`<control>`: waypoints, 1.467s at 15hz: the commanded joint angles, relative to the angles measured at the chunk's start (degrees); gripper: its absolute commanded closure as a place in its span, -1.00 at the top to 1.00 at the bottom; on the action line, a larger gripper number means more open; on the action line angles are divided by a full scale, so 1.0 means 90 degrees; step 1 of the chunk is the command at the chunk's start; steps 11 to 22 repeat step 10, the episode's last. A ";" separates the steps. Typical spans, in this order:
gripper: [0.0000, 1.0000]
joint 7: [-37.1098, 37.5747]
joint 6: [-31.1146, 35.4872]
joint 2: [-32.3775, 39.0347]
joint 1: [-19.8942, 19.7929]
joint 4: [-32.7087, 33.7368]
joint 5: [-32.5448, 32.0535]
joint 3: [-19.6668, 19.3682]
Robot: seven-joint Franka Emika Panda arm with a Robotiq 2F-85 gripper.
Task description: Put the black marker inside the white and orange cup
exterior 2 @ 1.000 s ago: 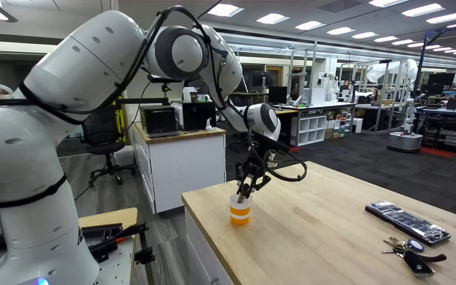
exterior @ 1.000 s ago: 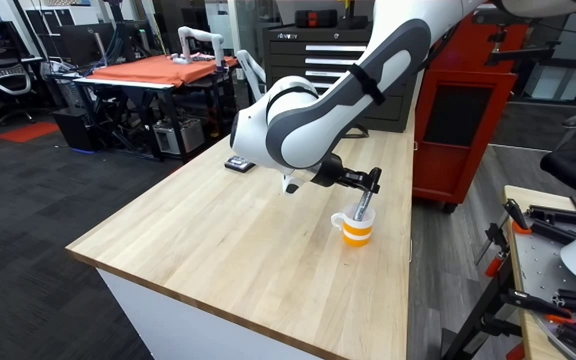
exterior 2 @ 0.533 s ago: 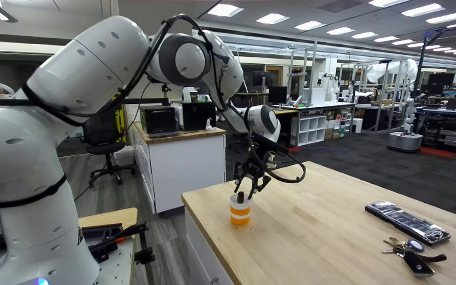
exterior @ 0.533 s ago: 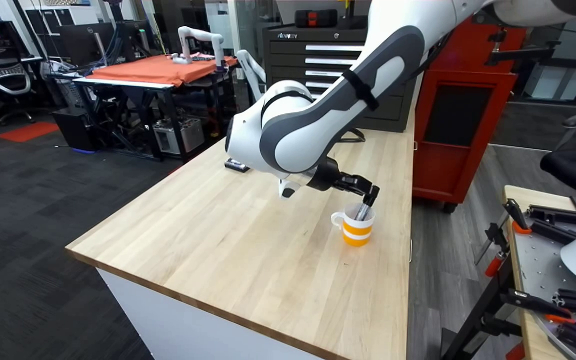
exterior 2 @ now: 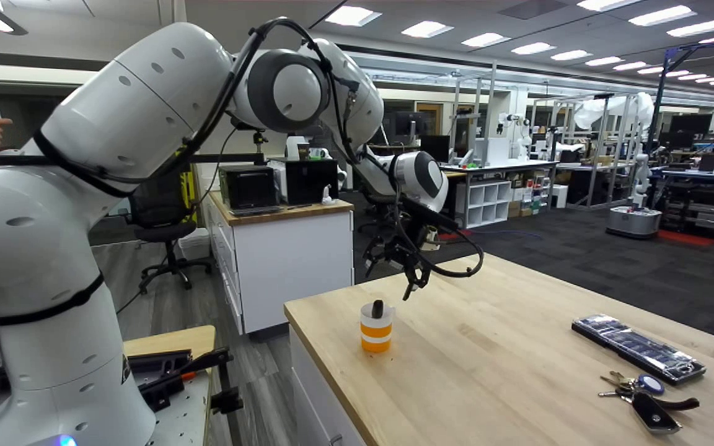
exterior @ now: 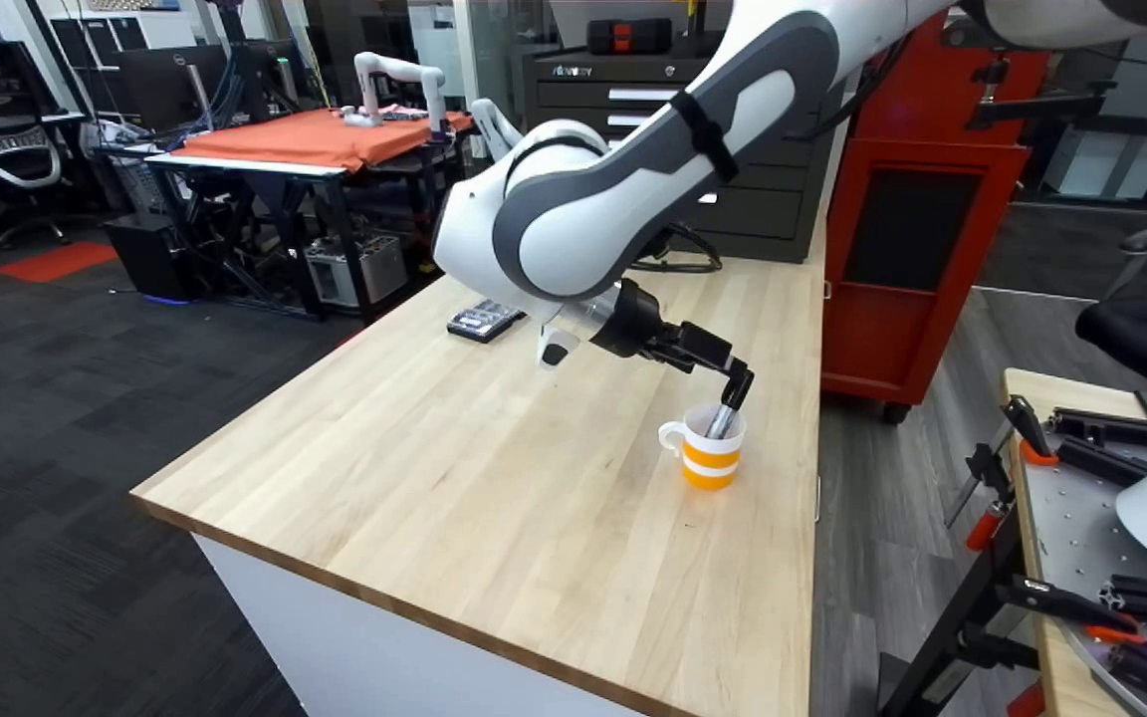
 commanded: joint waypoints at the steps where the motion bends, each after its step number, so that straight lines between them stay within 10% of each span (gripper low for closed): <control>1: 1.00 0.0181 0.0454 -0.0639 -0.0366 -0.0228 0.0584 0.0048; 22: 1.00 0.0012 0.0767 -0.0851 -0.0579 -0.0143 0.1017 -0.0110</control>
